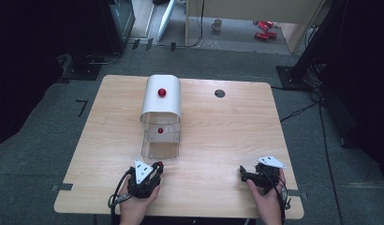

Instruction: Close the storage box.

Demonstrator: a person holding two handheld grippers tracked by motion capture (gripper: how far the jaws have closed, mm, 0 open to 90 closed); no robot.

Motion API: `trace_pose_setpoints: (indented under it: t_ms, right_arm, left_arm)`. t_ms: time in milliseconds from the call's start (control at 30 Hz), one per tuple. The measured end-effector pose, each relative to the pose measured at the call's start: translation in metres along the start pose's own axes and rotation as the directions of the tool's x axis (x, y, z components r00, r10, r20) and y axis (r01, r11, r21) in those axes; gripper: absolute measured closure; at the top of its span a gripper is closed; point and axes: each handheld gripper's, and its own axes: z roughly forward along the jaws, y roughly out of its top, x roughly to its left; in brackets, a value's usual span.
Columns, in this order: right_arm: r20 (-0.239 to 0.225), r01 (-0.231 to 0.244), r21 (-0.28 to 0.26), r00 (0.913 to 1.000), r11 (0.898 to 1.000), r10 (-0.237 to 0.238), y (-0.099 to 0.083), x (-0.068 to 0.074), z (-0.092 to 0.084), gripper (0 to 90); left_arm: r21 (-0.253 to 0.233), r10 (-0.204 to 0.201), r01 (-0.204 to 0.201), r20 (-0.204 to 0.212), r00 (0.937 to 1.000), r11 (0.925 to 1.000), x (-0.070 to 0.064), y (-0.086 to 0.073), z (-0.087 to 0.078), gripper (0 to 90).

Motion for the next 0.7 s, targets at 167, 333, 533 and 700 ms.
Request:
trace_pose_setpoints:
  t_ms: [167,333,533,700]
  right_arm:
    - [0.000,0.000,0.000,1.0000,1.000,0.000,0.000,0.000,0.000,6.3]
    - [0.000,0.000,0.000,1.0000,1.000,0.000,0.000,0.000,0.000,6.3]
    - [0.000,0.000,0.000,1.0000,1.000,0.000,0.000,0.000,0.000,6.3]
    - [0.000,0.000,0.000,1.0000,1.000,0.000,0.000,0.000,0.000,6.3]
  left_arm:
    - [0.003,-0.001,0.001,-0.006,1.0000,1.0000,0.002,0.003,0.003,74.7]
    - [0.020,0.007,-0.007,-0.007,0.9999,0.9998,0.003,0.003,0.007,74.8]
    - [0.004,0.001,-0.001,-0.004,1.0000,1.0000,0.004,0.008,0.005,74.8]
    - [0.008,0.003,-0.003,-0.012,0.9999,1.0000,0.004,0.010,0.012,74.8]
